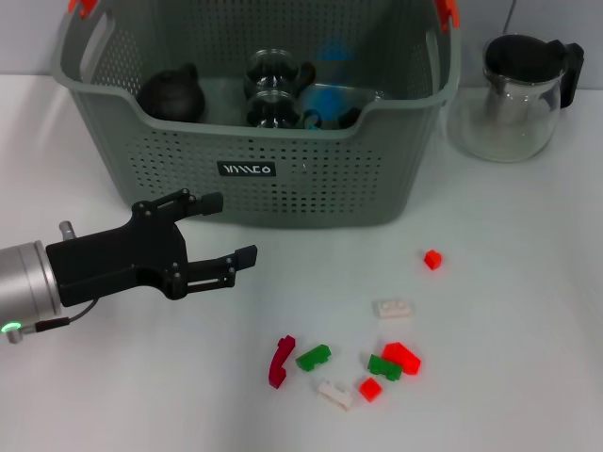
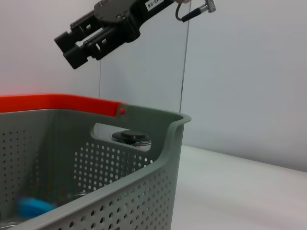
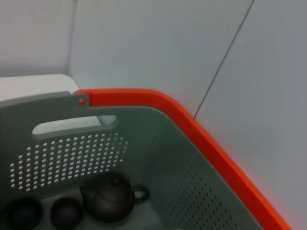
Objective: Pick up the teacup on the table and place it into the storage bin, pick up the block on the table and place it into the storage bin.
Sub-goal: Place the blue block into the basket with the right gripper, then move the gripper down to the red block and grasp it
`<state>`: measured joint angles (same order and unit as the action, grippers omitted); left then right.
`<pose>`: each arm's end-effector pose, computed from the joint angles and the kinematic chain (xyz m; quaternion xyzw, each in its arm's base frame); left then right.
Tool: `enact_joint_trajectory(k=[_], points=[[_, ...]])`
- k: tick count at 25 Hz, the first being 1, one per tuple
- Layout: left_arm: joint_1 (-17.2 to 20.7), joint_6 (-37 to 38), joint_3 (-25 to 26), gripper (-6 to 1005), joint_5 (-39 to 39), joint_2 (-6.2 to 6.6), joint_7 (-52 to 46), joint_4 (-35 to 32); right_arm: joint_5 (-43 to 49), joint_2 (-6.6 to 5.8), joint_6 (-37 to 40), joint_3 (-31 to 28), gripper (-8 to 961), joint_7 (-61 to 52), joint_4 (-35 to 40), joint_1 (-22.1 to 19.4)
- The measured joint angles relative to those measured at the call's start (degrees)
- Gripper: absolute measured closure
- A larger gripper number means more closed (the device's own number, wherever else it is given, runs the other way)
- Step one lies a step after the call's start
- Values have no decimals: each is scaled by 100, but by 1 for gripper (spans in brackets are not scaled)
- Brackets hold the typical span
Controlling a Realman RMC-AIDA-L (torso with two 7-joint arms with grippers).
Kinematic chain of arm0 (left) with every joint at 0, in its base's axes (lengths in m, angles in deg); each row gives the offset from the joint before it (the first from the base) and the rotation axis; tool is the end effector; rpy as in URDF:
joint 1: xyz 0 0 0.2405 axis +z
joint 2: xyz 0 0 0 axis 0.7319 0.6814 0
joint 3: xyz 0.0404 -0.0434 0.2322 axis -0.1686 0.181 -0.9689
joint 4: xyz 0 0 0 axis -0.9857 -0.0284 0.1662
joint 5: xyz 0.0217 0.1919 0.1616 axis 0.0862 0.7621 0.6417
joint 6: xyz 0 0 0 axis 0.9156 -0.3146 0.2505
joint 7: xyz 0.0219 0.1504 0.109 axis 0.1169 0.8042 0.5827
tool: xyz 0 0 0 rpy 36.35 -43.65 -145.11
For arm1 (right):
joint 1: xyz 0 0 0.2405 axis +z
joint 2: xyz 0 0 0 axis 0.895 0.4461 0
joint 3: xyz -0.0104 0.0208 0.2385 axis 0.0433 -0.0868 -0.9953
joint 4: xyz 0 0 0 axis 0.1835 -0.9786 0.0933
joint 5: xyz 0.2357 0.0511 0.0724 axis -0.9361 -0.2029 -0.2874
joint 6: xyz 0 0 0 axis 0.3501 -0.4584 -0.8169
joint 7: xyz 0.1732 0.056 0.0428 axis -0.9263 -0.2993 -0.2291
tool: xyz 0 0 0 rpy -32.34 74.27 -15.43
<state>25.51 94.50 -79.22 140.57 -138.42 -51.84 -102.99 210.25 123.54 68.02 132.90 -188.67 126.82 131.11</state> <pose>-0.2761 0.3428 -0.0249 -0.9232 -0.1559 -0.2796 0.2126 0.0004 0.5408 -0.0049 -0.9481 0.0792 0.0083 0.3077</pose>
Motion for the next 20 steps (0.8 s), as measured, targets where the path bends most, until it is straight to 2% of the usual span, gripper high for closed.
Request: enact_joint_trajectory(k=[3,5,8,11,13,14,16,19,20], points=[[0,1,4,138,0,0,-10,0,-200,1,195,-40,362,106,279,-151],[-2,14,3,138,0,1,-12,0,-623,-24,585,-63,325,265,637,-393],[-7,41,4,138,-1,6,-14,0,-1584,-186,1603,-117,270,476,1216,-862],[-9,56,2,138,-1,8,-15,-6,-2419,-433,2909,-235,215,645,1704,-1349],[-9,68,1,138,-1,8,-10,-7,-2635,-547,3702,-291,82,772,1933,-1625],[-9,69,4,138,-1,9,-7,-7,-2624,-594,4007,-296,15,816,2016,-1760],[-11,71,2,137,-1,9,-1,-8,-2446,-655,4615,-265,15,868,2173,-2060],[-16,72,1,137,-3,9,3,-9,-1897,-637,5000,-220,16,862,2290,-2377],[-16,72,3,137,-6,9,3,-9,-1580,-591,5038,-213,18,855,2288,-2468]])
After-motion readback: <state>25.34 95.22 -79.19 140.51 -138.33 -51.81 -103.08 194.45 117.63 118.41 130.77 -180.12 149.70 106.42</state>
